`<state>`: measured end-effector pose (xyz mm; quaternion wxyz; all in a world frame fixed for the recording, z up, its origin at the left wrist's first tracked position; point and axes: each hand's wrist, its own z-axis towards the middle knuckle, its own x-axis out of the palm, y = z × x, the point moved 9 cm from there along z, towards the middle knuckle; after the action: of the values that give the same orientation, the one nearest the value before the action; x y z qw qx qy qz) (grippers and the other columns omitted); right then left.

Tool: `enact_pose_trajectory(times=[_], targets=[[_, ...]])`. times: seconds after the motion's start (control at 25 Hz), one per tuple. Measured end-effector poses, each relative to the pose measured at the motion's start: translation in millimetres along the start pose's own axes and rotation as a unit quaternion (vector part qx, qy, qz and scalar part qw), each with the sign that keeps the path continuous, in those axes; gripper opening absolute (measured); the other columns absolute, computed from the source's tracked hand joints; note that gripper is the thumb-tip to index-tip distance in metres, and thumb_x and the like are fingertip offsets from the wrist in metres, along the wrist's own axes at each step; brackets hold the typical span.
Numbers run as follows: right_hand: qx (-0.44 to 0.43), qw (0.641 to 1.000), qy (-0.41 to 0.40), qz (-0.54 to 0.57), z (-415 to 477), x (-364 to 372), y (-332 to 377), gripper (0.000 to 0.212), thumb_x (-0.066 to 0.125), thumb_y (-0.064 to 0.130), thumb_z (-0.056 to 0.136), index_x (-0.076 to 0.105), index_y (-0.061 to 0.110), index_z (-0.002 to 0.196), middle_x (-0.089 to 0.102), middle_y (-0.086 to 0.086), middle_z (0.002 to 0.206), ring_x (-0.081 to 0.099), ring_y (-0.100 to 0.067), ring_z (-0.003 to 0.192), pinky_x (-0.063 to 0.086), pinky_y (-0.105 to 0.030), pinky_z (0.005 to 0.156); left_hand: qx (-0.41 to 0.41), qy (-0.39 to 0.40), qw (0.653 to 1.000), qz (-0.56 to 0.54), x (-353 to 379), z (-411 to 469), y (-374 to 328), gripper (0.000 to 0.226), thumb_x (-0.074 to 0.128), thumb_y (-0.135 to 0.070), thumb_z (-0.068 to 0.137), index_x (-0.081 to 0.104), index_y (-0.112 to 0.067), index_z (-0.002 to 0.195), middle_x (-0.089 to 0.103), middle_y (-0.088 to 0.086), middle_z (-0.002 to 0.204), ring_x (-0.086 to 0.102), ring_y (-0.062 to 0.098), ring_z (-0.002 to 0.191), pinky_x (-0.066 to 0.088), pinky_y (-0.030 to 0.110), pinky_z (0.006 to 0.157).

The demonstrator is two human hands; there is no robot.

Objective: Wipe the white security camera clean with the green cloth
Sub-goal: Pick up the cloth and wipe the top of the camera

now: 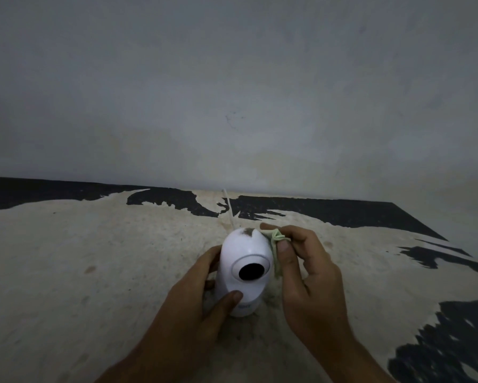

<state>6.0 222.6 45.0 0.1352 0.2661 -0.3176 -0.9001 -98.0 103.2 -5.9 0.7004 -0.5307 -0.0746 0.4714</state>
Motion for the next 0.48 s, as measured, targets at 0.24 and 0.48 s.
enact_pose_trajectory(times=[0.24, 0.48], targets=[[0.024, 0.999, 0.008, 0.039, 6.5, 0.8, -2.1, 0.017, 0.043, 0.027, 0.094, 0.055, 0.038, 0.098, 0.065, 0.027, 0.099, 0.063, 0.004, 0.090, 0.048, -0.009, 0.071, 0.003, 0.002, 1.000, 0.000, 0.5, 0.1, -0.1, 0.057, 0.059, -0.051, 0.073, 0.020, -0.059, 0.113, 0.032, -0.044, 0.114, 0.037, -0.031, 0.099, 0.033, -0.009, 0.076], [0.012, 0.998, 0.036, 0.054, 4.6, 10.9, 7.0, 0.019, 0.041, 0.030, 0.098, 0.057, 0.037, 0.108, 0.065, 0.027, 0.107, 0.060, -0.003, 0.103, 0.049, -0.021, 0.084, -0.010, -0.002, 1.000, -0.002, -0.1, 1.5, -1.6, 0.058, 0.056, -0.050, 0.067, 0.018, -0.059, 0.109, 0.030, -0.043, 0.112, 0.040, -0.020, 0.096, 0.036, -0.001, 0.077]])
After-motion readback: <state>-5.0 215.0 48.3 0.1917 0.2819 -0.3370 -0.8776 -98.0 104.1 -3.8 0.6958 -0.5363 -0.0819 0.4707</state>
